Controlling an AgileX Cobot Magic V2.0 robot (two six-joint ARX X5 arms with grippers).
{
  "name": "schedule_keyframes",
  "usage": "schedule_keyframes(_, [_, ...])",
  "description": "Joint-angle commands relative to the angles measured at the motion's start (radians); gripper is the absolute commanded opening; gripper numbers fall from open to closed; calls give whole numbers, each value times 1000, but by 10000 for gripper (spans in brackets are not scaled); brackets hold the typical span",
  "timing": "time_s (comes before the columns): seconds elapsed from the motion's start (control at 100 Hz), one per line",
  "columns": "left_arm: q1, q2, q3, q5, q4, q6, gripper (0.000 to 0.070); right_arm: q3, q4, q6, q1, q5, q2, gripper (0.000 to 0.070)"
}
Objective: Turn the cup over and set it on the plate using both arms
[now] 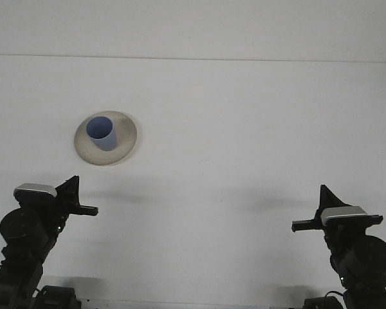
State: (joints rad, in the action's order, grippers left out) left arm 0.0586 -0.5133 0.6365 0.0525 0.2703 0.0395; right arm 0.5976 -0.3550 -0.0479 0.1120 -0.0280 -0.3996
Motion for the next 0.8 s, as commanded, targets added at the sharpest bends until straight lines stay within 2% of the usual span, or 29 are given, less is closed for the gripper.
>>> schedule_keyframes(0.0, [2,2,11,1,-10,-8,10,6,11,-5,2,0,0,0])
schedule_keyframes(0.32, [0,42,11,0,-11,-8,10,6,11,-5,2,0,0,0])
schedule_keyframes(0.45, [0,77,-10,0,-60,-27,10,6,11,-5,2,0,0,0])
schedule_keyframes(0.68, [1,263,-227,0,-247,-27,10,6,11,-5,2,0,0,0])
schedule_keyframes(0.79, [0,373,-341,0,-282,-28,10,6,11,-5,2,0,0,0])
